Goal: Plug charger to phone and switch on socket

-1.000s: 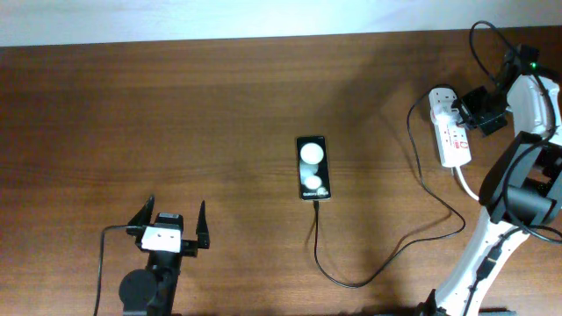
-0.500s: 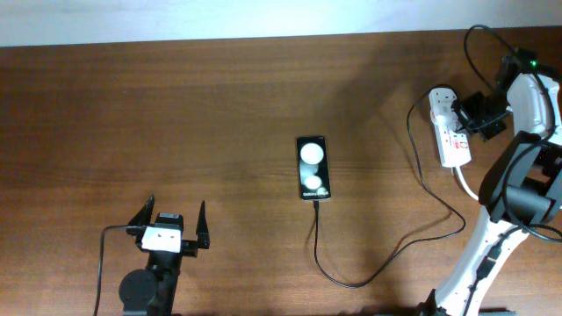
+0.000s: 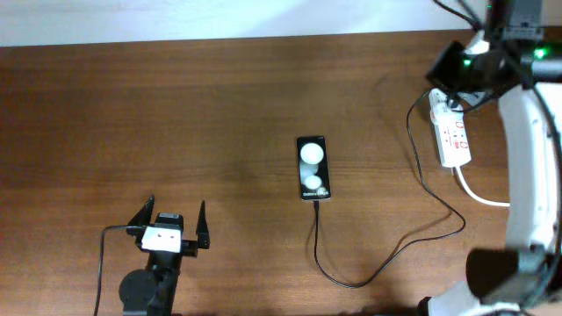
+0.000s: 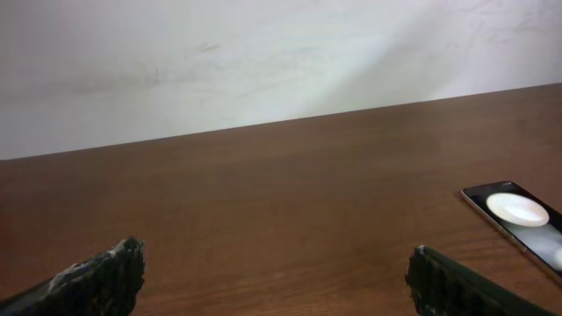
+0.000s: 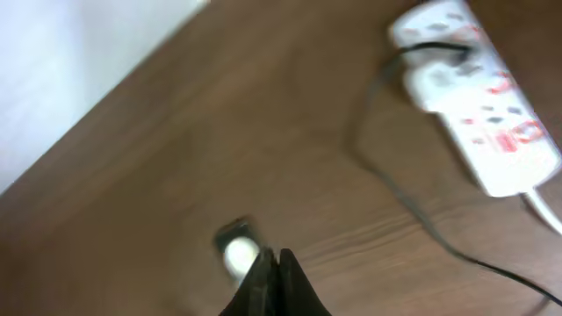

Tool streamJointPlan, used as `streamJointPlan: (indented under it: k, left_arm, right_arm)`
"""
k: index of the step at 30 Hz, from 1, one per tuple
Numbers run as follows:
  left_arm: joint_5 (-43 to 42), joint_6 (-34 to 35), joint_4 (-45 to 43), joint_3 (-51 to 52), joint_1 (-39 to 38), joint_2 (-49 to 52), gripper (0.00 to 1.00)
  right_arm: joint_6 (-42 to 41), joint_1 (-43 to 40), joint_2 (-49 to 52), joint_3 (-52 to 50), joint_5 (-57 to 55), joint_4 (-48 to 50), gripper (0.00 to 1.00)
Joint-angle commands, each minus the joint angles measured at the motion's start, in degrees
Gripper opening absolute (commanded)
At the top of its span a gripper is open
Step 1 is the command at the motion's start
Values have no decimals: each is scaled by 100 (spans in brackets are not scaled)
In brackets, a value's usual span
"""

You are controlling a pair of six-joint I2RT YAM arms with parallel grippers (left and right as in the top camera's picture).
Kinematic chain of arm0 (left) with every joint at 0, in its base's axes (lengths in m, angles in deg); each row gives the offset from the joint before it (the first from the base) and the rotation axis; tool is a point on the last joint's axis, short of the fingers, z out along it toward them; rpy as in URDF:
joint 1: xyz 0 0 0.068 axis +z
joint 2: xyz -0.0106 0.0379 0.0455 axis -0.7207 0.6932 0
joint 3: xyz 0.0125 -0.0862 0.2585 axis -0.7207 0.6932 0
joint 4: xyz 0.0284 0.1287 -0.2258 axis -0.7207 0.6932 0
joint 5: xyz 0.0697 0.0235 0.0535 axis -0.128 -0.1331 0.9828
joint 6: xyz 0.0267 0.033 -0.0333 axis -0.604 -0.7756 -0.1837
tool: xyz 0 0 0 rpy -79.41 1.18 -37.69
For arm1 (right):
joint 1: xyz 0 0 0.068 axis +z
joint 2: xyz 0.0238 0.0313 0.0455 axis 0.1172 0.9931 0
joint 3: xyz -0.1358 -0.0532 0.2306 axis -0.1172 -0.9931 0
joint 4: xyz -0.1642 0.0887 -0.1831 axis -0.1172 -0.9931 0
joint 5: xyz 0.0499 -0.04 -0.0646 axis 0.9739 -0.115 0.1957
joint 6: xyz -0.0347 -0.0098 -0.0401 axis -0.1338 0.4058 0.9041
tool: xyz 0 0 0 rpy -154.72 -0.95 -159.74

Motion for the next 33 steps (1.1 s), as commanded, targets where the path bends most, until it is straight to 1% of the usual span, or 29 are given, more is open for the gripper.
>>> streamJointPlan:
  k: [1, 2, 3, 4, 5, 6, 7, 10, 11, 22, 25, 33]
  left_arm:
    - [39, -94, 11, 28, 17, -22, 99]
    - [42, -94, 11, 28, 17, -22, 99]
    - [42, -94, 11, 28, 17, -22, 99]
    - [42, -94, 11, 28, 17, -22, 99]
    - [42, -94, 11, 28, 17, -22, 99]
    - [42, -94, 11, 28, 17, -22, 99]
    - [39, -94, 11, 28, 17, -22, 99]
    - [42, -94, 11, 28, 17, -22, 99]
    - [42, -94, 11, 28, 17, -22, 99]
    - [42, -94, 11, 28, 17, -22, 99]
    - [42, -94, 11, 28, 17, -22, 99]
    - [42, -94, 11, 28, 17, -22, 99]
  right_arm:
    - [249, 654, -789, 15, -693, -120, 4]
    - [249, 822, -1034, 15, -780, -232, 4]
    - [249, 918, -1255, 15, -778, -378, 9]
    - [249, 935, -1405, 15, -778, -527, 17]
    - [249, 916, -1604, 15, -833, -728, 80]
    - [249, 911, -1700, 15, -1027, -861, 99]
    - [249, 911, -1751, 15, -1193, -1075, 99]
    - [247, 914, -1692, 13, -1185, -1705, 99]
    - [247, 914, -1672, 13, -1185, -1768, 99]
    - [247, 918, -1637, 13, -1185, -1762, 99]
    - [247, 918, -1910, 13, -1185, -1764, 99]
    - [247, 918, -3147, 9, -1185, -1808, 99]
